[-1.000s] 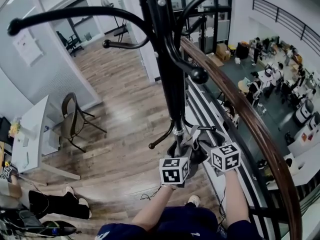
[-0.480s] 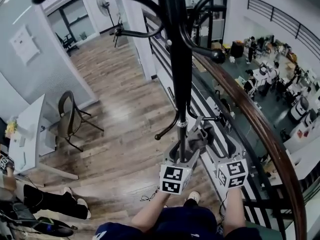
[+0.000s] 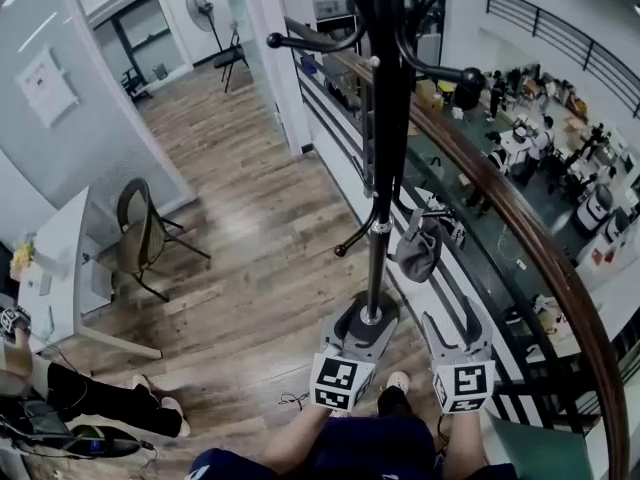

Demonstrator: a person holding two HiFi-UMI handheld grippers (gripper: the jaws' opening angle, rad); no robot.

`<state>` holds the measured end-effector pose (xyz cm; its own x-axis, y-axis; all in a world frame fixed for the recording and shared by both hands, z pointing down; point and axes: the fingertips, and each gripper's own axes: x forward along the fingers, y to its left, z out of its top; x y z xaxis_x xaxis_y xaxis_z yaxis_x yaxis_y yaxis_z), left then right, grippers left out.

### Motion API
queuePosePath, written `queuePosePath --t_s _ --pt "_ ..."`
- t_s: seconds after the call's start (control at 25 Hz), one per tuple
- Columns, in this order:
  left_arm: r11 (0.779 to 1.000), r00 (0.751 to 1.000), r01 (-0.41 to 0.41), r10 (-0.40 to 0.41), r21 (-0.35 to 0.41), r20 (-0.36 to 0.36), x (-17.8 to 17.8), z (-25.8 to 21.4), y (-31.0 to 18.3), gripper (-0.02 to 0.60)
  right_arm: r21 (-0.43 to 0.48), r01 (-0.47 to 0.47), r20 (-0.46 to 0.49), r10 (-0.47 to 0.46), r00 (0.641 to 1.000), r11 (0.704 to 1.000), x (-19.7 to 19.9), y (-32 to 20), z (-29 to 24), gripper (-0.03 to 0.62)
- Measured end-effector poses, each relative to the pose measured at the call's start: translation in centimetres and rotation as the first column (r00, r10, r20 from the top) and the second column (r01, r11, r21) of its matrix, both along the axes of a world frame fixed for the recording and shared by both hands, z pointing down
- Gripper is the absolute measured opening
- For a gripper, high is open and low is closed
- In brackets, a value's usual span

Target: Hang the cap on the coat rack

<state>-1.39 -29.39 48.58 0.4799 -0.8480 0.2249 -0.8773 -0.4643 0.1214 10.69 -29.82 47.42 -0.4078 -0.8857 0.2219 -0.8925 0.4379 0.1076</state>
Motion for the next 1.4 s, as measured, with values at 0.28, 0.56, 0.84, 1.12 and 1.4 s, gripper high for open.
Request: queuePosePath --t_s 0.28,0.56,0.84,1.12,1.4 --pt "1.000 1.000 0.005 -0.005 0.007 0.015 -2.8 0.9 3.3 0.308 -0.017 -0.066 -0.017 0.066 0.998 0.998 -0.5 3.1 1.3 0.324" --pt "0.997 0.999 0.012 -0.014 0.077 0.030 -3.0 -0.4 4.0 0.199 0.026 -0.071 -0.052 0.073 0.996 0.997 -1.2 4.0 0.2 0.234" --pt "0.994 1.000 -0.001 0.001 0.113 0.000 -2.4 -1.1 4.2 0.003 0.057 -0.064 -0.017 0.065 0.998 0.996 -2.0 4.2 -0.9 0.009" --pt "0.996 0.999 -0.018 0.021 0.086 -0.037 -2.1 -1.0 3.6 0.002 0.098 -0.063 0.027 0.060 0.998 0.993 -2.1 4.0 -1.7 0.009" --pt "0.994 0.999 -0.034 0.034 0.103 0.000 -1.7 -1.3 3.4 0.002 0.122 -0.068 0.006 0.067 0.998 0.990 -2.3 3.7 -1.8 0.008"
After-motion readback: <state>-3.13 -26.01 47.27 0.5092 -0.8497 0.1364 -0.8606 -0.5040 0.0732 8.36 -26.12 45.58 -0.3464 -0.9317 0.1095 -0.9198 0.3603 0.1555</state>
